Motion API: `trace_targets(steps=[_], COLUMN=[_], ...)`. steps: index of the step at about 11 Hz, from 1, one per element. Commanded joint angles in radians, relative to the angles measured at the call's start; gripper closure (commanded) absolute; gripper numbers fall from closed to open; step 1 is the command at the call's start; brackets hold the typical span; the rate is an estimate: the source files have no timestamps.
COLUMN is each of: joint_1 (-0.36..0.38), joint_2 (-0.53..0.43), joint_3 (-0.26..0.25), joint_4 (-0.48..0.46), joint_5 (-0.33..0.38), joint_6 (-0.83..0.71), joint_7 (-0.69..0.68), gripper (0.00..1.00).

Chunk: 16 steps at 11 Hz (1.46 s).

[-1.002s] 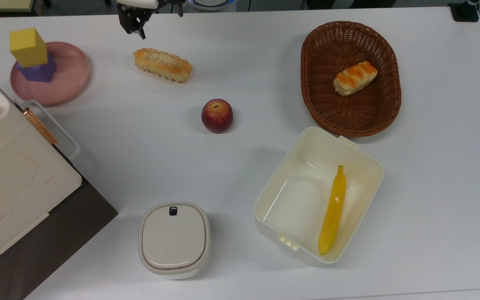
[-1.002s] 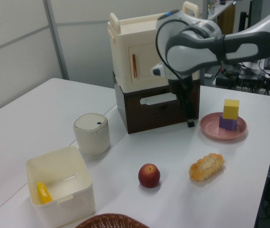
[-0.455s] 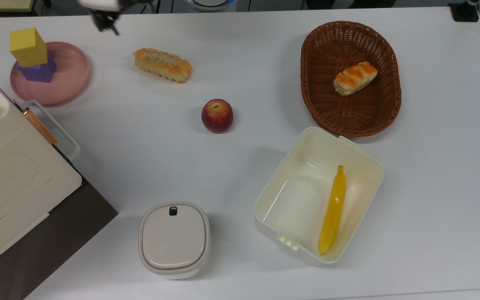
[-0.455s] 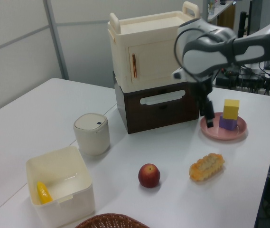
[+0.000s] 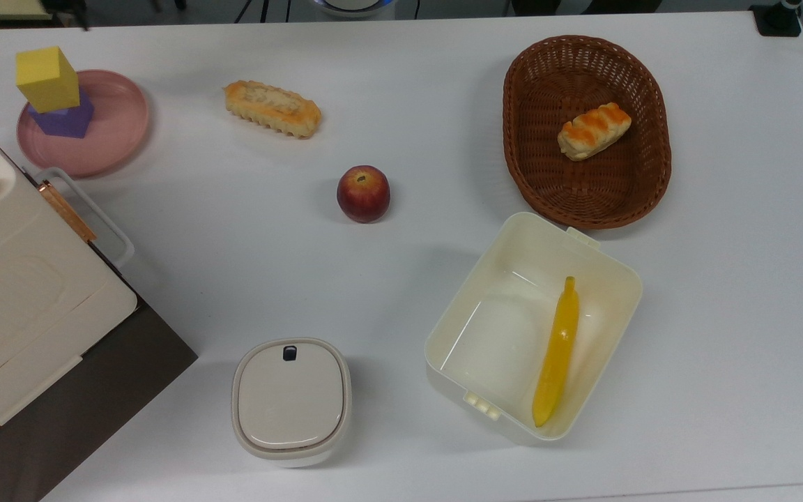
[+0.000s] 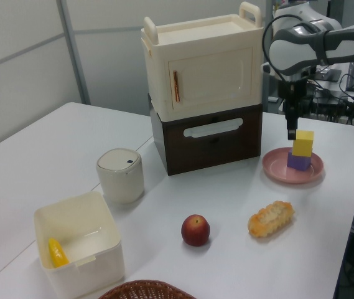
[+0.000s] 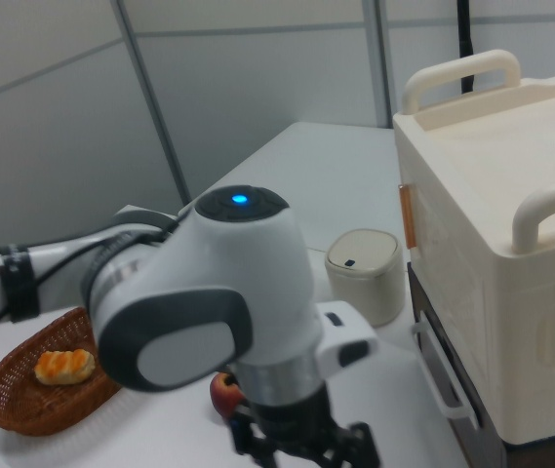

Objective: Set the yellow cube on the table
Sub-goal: 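Lower the gripper around the yellow cube and close it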

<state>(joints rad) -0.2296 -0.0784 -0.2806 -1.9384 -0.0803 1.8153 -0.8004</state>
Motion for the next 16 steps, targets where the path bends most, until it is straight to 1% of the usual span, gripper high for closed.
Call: trace_targets(steps=[1,2,4,6,7,8,13,14,15,16], joint_1=[-0.016,-0.049,-0.091,-0.131,-0.16,-0.162,-0.149,-0.149,-0.151,-0.151], joint_2=[0.086,0.112,0.166,0.198,0.207,0.222,0.307,0.318,0.318,0.318], joint_3=[-0.077,-0.078,-0.078,-0.078,-0.078,-0.077,-0.062,-0.043,-0.042,-0.042], joint_4=[0.033,0.033,0.064,0.103,0.11,0.107,0.104,0.104,0.102,0.104], joint_5=[0.013,0.013,0.01,0.001,0.01,0.011,0.011,0.01,0.01,0.005], joint_6=[0.149,0.18,0.213,0.217,0.217,0.217,0.217,0.223,0.239,0.239], joint_7=[0.144,0.139,0.126,0.072,0.006,-0.029,-0.034,-0.036,-0.04,-0.062], gripper=[0.0,0.0,0.0,0.0,0.0,0.0,0.0,0.01,0.29,0.53])
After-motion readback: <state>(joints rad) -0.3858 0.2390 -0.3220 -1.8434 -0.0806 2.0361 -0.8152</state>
